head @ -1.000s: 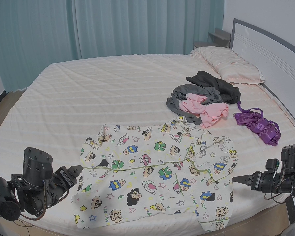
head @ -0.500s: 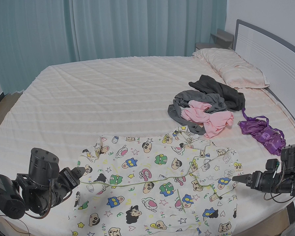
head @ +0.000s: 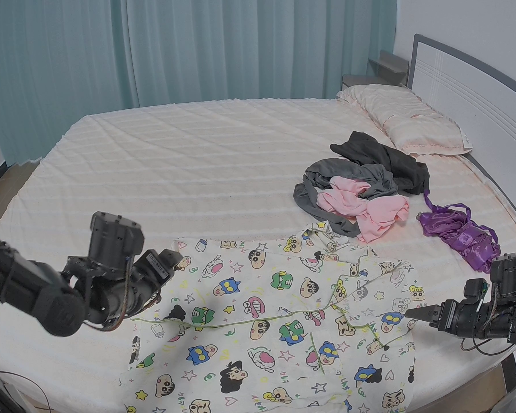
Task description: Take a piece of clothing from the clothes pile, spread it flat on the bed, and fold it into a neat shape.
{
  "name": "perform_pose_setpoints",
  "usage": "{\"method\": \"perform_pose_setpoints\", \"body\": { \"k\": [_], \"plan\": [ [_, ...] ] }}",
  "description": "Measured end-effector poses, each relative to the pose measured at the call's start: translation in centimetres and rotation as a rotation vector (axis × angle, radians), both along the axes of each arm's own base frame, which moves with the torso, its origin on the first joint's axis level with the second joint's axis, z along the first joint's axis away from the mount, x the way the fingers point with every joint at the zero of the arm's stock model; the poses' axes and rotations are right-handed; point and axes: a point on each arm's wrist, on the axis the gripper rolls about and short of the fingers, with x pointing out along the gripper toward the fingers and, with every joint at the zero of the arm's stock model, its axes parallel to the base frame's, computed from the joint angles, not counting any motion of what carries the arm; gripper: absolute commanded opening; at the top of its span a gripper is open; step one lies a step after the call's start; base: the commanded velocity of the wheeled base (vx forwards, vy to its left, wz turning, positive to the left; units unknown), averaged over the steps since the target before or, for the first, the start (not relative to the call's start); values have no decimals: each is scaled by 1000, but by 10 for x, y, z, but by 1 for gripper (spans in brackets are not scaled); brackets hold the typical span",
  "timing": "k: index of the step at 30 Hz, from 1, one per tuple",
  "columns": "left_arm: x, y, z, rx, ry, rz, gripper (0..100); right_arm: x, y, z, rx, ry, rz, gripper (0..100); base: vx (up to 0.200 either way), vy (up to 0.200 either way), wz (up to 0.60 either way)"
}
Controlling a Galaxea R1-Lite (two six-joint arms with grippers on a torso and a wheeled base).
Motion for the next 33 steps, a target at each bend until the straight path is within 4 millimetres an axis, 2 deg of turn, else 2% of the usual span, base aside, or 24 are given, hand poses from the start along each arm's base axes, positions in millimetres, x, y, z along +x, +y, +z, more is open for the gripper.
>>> {"method": "perform_pose_setpoints", "body": {
  "k": [8,16,20,25,29,33],
  "plan": [
    [72,-21,-18,-122,45,57,100,0,0,-1,0,7,1,100,0,0,0],
    [125,-30,-47,-172,75,124,100,2,0,-3,1,3,1,100,0,0,0],
    [141,-22,-61,-170,84,159,100,3,0,-5,1,8,1,100,0,0,0],
    [152,-7,-70,-139,84,188,100,4,0,-7,0,18,0,100,0,0,0],
    [158,4,-71,-88,68,195,100,4,0,-9,-1,25,0,100,0,0,0],
    [169,13,-64,-16,18,191,100,4,0,-9,-1,28,0,100,0,0,0]
  ]
}}
